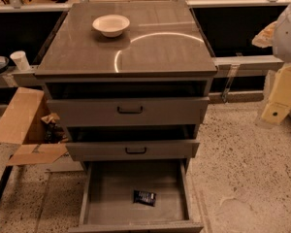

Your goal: Pick rxbar blueberry from bottom drawer and place on counter

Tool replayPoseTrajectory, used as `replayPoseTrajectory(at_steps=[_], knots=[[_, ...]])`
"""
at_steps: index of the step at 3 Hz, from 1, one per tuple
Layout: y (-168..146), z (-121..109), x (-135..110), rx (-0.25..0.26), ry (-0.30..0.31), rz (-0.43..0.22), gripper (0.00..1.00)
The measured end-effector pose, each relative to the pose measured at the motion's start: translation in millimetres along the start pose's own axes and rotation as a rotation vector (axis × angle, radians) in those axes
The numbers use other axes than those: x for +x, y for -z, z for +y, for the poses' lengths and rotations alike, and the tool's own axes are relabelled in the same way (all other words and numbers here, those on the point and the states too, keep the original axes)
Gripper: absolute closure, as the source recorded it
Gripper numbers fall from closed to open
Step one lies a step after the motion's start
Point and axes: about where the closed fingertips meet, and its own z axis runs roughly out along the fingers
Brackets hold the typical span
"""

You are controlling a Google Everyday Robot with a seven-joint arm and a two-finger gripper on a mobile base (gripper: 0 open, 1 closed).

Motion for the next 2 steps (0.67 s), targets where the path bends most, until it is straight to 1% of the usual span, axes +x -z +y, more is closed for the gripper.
replayPoseTrajectory(at_steps=[1,2], knots=[[0,0,0,0.002,-0.001,-0.002,0.0],[-41,-2,-2,-0.041,-0.006,-0.042,0.0]])
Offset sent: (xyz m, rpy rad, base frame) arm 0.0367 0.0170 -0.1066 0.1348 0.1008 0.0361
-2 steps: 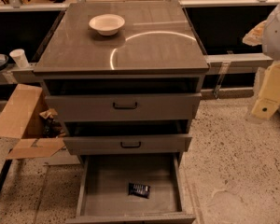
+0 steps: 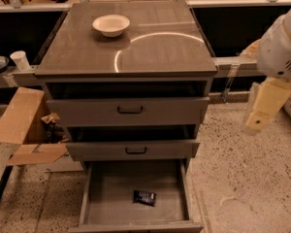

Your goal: Pick rxbar blueberry from bottom drawer and place on counter

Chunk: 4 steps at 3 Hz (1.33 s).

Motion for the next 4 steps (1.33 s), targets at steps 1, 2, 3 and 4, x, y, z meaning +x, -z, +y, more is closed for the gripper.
replayPoseTrajectory(at_steps=[1,2,3,4], knots=[[-84,11,-9,-0.086,0.016,-0.079,0.0],[-142,24,-16,-0.137,0.016,-0.161,0.0],[-197,43,-25,-0.19,0.002,-0.257,0.0],[-202,44,-25,-0.187,0.005,-0.248,0.0]])
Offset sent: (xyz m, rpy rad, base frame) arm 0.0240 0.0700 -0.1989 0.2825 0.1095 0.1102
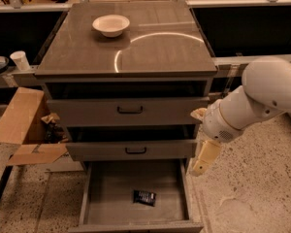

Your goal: Pick rxbar blueberry from bottom drawer and place on counter

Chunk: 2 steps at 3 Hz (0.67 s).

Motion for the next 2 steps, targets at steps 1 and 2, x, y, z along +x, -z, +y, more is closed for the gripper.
replayPoseTrajectory(at_steps=[1,2], knots=[[-33,0,9,0.018,0.021,0.06,0.0],[-93,7,34,-0.004,0.019,0.028,0.0]])
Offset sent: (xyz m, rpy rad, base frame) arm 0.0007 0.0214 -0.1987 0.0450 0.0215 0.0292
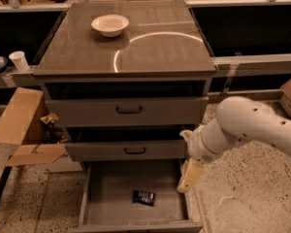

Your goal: Pick rxbar blueberry from bottom drawer and place on counter

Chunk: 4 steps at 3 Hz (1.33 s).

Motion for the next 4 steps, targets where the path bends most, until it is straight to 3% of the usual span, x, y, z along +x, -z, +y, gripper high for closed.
replayPoseTrajectory(at_steps=[2,3,4], knots=[[-111,14,43,-0.083,-0.066,-0.125,0.0],[-165,26,56,-0.131,-0.128,-0.221,0.0],[-165,26,56,-0.131,-0.128,-0.22,0.0]])
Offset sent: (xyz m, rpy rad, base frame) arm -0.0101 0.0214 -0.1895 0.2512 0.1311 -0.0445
